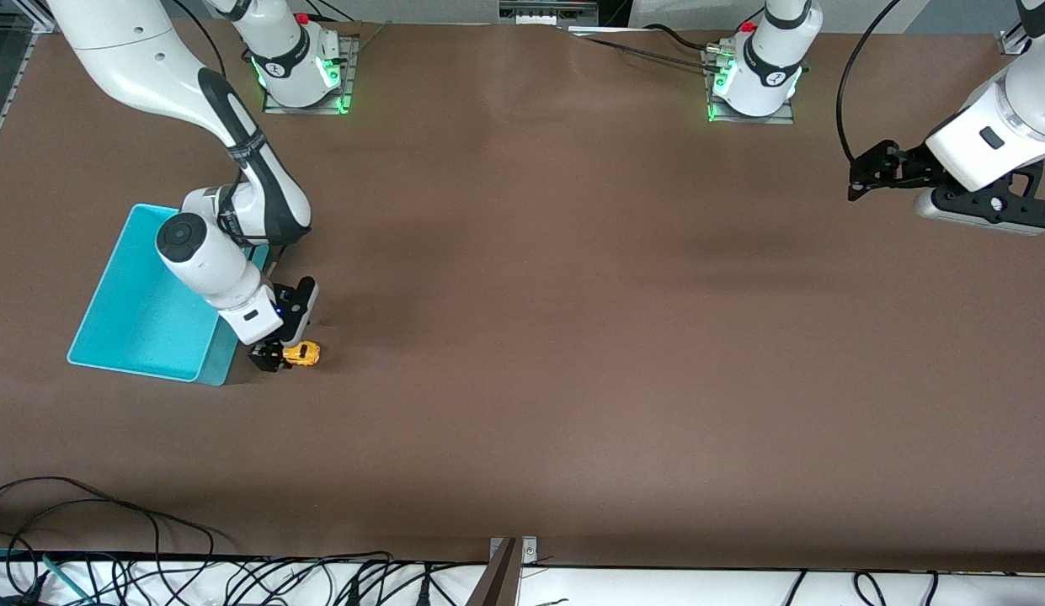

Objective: Wind up and store yellow beetle car
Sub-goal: 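Close the right gripper on the yellow car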

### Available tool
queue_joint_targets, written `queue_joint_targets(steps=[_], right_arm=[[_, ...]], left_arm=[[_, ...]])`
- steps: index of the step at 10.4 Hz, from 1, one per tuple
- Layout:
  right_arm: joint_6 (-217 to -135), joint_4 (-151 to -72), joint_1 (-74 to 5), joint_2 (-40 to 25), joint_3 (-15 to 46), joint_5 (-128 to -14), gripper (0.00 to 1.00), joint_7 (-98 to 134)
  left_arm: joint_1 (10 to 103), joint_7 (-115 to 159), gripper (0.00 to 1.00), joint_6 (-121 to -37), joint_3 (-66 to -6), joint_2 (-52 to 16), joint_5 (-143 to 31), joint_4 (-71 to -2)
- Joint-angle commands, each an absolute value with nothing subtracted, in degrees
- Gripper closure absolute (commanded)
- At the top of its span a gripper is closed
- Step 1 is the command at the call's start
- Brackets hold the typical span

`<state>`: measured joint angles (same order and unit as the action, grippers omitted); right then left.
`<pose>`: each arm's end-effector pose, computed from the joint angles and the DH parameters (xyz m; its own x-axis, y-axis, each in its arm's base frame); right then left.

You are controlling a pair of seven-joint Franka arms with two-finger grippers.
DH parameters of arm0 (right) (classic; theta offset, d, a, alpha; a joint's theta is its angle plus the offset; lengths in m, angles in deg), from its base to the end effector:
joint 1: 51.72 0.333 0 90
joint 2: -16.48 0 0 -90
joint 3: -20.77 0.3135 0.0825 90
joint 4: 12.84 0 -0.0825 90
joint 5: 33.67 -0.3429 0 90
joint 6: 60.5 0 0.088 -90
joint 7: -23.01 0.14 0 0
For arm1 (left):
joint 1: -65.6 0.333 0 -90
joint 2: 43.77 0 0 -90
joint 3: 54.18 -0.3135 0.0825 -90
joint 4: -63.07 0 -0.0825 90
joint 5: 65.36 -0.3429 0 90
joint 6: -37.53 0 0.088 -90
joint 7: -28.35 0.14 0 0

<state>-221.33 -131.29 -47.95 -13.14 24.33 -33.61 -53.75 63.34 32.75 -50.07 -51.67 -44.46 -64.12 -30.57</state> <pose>0.5901 0.0752 0.2008 0.1047 0.9913 0.0801 0.9706 -0.1194 0.2088 0.4980 -0.0448 0.5646 0.9829 -0.1598 -0.0913 -0.1579 -0.9871 0.0282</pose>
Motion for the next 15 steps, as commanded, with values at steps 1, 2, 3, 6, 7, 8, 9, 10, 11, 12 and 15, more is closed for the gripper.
queue_joint_targets(steps=[1, 2, 3, 6, 7, 8, 9, 10, 11, 12, 15], right_arm=[[-222.7, -129.1, -49.2, -15.6, 24.9, -33.3, 0.0, -56.6], [-222.7, -128.9, -49.1, -15.9, 24.9, -33.4, 0.0, -56.7], [-223.0, -128.8, -49.1, -16.1, 25.0, -33.4, 0.0, -56.7], [-224.9, -128.8, -49.0, -17.4, 25.0, -33.6, 0.0, -56.6], [-224.6, -128.8, -49.0, -17.3, 25.0, -33.6, 0.1, -56.5], [-224.4, -128.8, -49.0, -17.0, 25.0, -33.6, 0.28, -56.5], [-224.1, -128.9, -49.0, -16.8, 25.0, -33.7, 0.54, -56.4], [-224.0, -129.1, -49.0, -16.8, 25.0, -33.7, 0.82, -56.0], [-223.8, -129.1, -48.8, -16.7, 25.0, -33.7, 0.96, -56.1], [-222.7, -129.0, -49.0, -16.1, 25.0, -33.7, 1.0, -56.0], [-215.0, -129.3, -48.7, -11.1, 25.9, -33.8, 1.0, -55.8]], left_arm=[[63.5, 32.0, 0.0, -48.5, -51.9, -43.5, -62.8, -27.8], [63.5, 32.0, 0.0, -48.5, -51.9, -43.4, -62.7, -27.7], [63.5, 32.0, 0.0, -48.6, -51.9, -43.4, -62.7, -27.6], [63.5, 32.0, 0.0, -48.6, -51.9, -43.4, -62.7, -27.6], [63.5, 32.2, 0.0, -48.6, -52.0, -43.3, -62.7, -27.6], [63.5, 32.3, 0.0, -48.6, -52.0, -43.3, -62.7, -27.6], [63.5, 32.3, 0.0, -48.6, -52.0, -43.3, -62.7, -27.6], [63.5, 32.3, 0.0, -48.6, -52.0, -43.3, -62.7, -27.6], [63.5, 32.4, 0.0, -48.5, -52.0, -43.3, -62.7, -27.6], [63.5, 32.6, 0.0, -48.6, -52.0, -43.3, -62.7, -27.6], [63.6, 32.6, 0.0, -48.5, -52.0, -43.3, -62.7, -27.6]])
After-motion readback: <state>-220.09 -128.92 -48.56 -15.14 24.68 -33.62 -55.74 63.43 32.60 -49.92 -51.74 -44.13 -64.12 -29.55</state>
